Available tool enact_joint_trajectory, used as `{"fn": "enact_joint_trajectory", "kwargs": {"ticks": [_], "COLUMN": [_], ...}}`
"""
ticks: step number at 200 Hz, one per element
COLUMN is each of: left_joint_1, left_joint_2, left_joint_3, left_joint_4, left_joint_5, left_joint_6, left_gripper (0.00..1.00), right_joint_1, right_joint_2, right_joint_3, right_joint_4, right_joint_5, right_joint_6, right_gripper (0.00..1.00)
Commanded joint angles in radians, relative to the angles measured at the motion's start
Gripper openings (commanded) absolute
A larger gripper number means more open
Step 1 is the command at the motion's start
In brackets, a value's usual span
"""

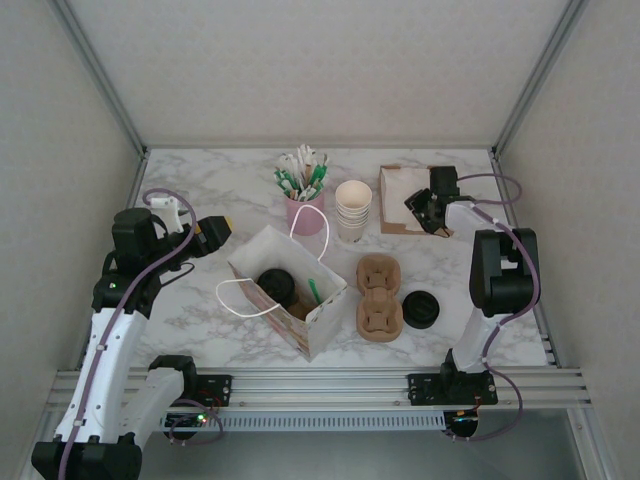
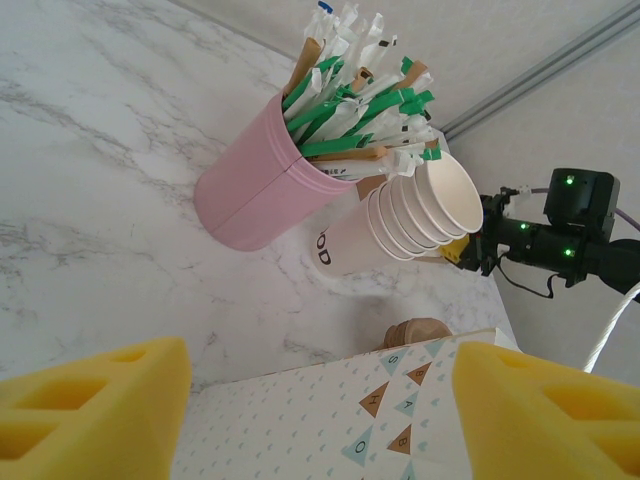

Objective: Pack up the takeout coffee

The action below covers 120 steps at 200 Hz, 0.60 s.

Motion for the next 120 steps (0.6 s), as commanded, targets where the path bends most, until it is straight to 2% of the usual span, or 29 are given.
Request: {"fn": "enact_joint_trajectory", "kwargs": {"ticks": [1, 34, 57, 73, 83, 101, 120], "left_joint_1": [0.000, 0.001, 0.000, 0.000, 0.000, 0.001, 0.001], "left_joint_2": [-0.002, -0.001, -0.003, -0.003, -0.002, -0.001, -0.001], "left_joint_3": [0.009, 0.009, 0.009, 0.009, 0.009, 0.009, 0.009], "left_joint_4": [-0.011, -0.011, -0.011, -0.010, -0.011, -0.010, -0.010], "left_joint_5": [-0.001, 0.000, 0.000, 0.000, 0.000, 0.000, 0.000], "left_joint_6": [0.003, 0.003, 0.003, 0.003, 0.003, 0.003, 0.003], "left_gripper": [0.70, 0.70, 0.70, 0.70, 0.70, 0.70, 0.70], "right_joint_1": [0.004, 0.003, 0.003, 0.003, 0.003, 0.004, 0.004], "right_joint_2": [-0.016, -0.018, -0.001, 0.004, 0.007, 0.013, 0.007], "right_joint_3": [-0.021, -0.051, -0.052, -0.055, -0.058, -0.054, -0.057], "right_joint_4": [0.065, 0.105, 0.105, 0.116, 0.126, 0.129, 0.126], "right_joint_5": [0.014, 0.029, 0.036, 0.040, 0.040, 0.039, 0.048], "right_joint_6": [0.019, 0.029, 0.031, 0.035, 0.038, 0.035, 0.042], "right_gripper": [0.51, 0.49, 0.53, 0.52, 0.49, 0.36, 0.28]}}
